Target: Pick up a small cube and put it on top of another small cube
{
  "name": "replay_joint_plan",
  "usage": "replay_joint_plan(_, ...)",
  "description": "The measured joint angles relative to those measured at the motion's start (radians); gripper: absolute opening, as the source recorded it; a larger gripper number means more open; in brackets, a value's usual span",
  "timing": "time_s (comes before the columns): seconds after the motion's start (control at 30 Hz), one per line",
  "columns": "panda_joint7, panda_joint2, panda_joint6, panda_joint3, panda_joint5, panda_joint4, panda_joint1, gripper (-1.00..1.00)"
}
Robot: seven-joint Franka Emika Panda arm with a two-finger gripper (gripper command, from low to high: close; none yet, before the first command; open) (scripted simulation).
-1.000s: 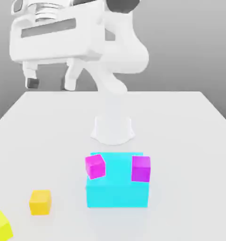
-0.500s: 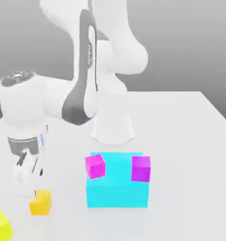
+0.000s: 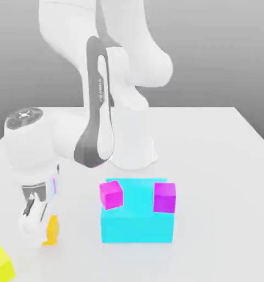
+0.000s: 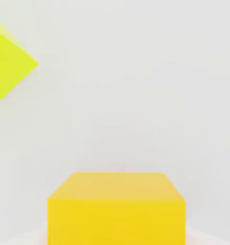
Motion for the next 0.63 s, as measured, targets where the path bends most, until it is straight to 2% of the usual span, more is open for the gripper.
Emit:
replay_joint_plan(0.1,-0.026,-0.014,-0.079,-0.004,-0.005,0.065,-0.008,-1.00)
replay_joint_plan(0.37,-0.143,0.068,-0.283,-0.004,-0.004,0.351,-0.054,-1.00)
replay_joint_plan(0.5,-0.167,0.180,-0.222,0.000,0.004,0.402,-0.065,-1.00)
replay_joint_plan(0.53,-0.169,0.208,-0.197,0.001,0.006,0.405,-0.066,1.00)
replay_joint_plan(0.63,-0.169,0.208,-0.197,0.001,0.006,0.405,-0.066,1.00)
